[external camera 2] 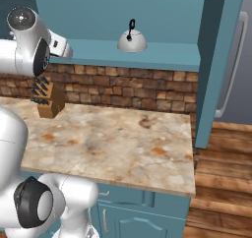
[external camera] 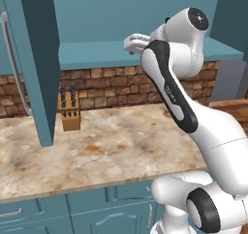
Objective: Open the cabinet, pick the kettle from the cabinet, and place it in the sink.
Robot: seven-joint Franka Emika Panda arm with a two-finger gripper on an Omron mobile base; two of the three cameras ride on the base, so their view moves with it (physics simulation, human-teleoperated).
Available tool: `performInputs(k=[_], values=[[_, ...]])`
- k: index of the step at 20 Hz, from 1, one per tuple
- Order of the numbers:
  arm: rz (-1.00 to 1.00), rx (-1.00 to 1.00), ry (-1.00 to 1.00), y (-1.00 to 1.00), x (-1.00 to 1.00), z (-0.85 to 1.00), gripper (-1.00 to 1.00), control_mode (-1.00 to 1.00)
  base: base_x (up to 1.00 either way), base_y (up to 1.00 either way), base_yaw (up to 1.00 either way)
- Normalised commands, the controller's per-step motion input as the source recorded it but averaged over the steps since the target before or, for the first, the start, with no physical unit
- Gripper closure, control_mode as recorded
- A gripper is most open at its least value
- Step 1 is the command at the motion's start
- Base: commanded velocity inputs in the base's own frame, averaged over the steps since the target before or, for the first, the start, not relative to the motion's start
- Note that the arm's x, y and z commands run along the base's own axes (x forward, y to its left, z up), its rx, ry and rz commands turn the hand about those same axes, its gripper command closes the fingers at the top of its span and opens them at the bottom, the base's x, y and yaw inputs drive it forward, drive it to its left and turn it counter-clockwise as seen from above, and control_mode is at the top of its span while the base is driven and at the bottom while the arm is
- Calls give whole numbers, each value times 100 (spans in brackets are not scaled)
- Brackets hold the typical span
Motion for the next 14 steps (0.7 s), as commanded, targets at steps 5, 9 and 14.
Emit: performInputs(k=[5, 9, 14], values=[[-1, -3, -5, -43, 8, 4, -100, -100, 0, 0, 0], [0, -3, -3, -42, 9, 9, -100, -100, 0, 0, 0], [0, -5, -1, -38, 12, 11, -100, -100, 0, 0, 0]])
